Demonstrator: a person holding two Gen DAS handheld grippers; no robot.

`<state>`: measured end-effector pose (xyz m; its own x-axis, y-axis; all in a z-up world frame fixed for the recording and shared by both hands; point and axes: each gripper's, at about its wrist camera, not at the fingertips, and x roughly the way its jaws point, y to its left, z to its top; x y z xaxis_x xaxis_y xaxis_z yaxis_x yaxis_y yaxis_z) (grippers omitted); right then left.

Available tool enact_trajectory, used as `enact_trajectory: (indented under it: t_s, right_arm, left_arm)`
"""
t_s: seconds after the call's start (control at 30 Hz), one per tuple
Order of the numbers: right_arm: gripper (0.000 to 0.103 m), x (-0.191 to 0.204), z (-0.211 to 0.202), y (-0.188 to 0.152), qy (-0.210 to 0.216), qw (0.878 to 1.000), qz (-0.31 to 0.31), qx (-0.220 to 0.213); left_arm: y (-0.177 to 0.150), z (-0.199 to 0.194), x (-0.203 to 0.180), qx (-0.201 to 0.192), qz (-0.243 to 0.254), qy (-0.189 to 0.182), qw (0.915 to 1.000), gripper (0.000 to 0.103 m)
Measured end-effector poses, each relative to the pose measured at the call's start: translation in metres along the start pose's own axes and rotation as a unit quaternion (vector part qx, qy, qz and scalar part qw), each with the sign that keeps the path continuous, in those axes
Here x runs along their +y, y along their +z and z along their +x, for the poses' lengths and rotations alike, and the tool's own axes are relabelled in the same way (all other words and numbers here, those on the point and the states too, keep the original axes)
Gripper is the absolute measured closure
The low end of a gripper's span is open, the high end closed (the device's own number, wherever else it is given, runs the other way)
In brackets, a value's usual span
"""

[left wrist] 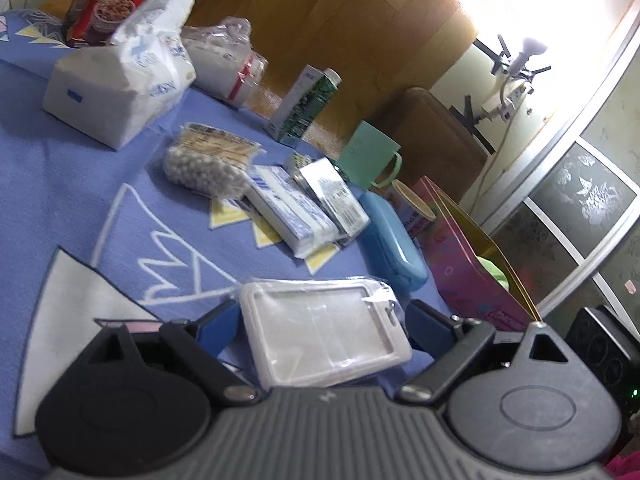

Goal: Organize soft objects
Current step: 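Grasp the white card holder with the left gripper, then place the white card holder into the pink tin and release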

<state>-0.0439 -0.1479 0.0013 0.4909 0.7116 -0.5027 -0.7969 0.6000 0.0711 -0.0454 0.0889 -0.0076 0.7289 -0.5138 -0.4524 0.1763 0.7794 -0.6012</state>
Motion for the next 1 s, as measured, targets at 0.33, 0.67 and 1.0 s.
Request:
enact_trajectory:
  t_s: [0.33,0.67,1.0]
  right_arm:
    - [0.022,-0.014,-0.038,-0.025,-0.042,0.998,0.038,-0.008]
    - [0.023,-0.028,-0.054,-0.038,-0.082,0.996,0.039,-0.011]
    - [0.022,-0.026,-0.042,-0.035,-0.080,0.997,-0.015,0.016]
  left_arm:
    - [-0.010,0.033,-0.041,0.045,0.046,-0.031,0.9975,0.011]
    - [-0.009,0.033,-0.051,0.049,0.065,-0.021,0.9965,0.009]
    - [-0.016,0.038,-0.051,0.069,0.066,-0.037,0.9947,0.014]
